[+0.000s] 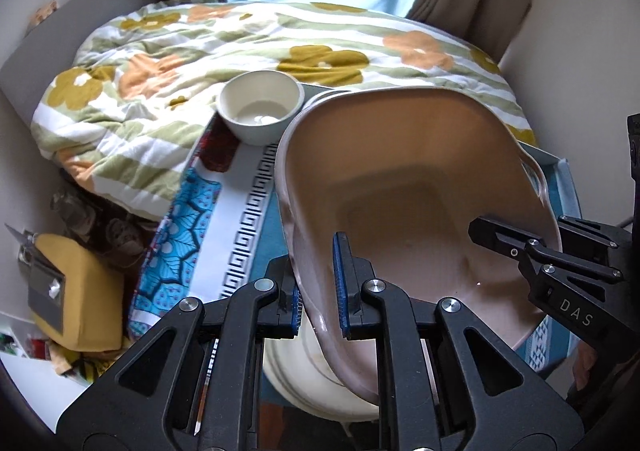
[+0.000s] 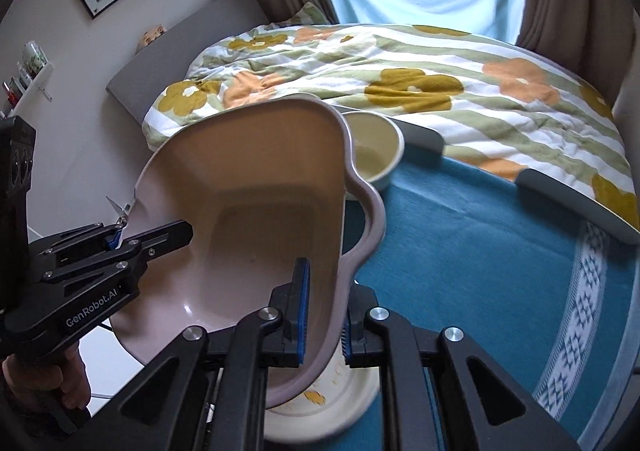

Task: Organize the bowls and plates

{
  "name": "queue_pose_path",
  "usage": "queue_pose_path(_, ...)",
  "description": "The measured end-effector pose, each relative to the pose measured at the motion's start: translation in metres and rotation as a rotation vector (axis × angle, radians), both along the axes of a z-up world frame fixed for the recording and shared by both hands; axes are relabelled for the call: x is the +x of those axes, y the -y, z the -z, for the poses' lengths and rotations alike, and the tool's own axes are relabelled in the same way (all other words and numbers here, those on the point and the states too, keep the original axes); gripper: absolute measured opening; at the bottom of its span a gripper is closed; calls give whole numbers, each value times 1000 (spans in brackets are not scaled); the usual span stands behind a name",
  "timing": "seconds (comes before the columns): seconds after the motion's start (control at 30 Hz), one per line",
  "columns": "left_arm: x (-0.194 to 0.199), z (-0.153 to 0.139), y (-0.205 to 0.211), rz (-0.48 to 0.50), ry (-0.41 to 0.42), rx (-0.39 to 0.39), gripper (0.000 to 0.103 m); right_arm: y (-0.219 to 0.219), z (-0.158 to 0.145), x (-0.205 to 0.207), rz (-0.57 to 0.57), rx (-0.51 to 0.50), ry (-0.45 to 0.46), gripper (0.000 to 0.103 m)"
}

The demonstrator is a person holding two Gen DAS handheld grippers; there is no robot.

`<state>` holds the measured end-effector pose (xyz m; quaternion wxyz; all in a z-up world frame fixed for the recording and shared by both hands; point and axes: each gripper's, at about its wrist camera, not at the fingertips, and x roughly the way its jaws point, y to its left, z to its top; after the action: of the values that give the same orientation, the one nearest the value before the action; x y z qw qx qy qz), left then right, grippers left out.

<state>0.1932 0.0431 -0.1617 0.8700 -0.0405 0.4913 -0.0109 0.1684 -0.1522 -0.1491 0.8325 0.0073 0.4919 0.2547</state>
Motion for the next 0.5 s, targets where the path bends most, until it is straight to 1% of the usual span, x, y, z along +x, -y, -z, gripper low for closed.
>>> queue_pose_path(0.13,-17,-3,59,91,6,-15,11,55,-7,-32,95,-15,21,12)
queue_pose_path(0.27,-26,3,118,175,-6,-50,11,105,-6,-60,194,-27,21,12)
queue_pose_path(0.4,-28,17,176,269,-36,-79,11,149,3,-81,303,-47,1,12)
queue_pose_path(0.5,-26,31,214,332,-57,-86,11,180,12,-89,377,-57,-23,12)
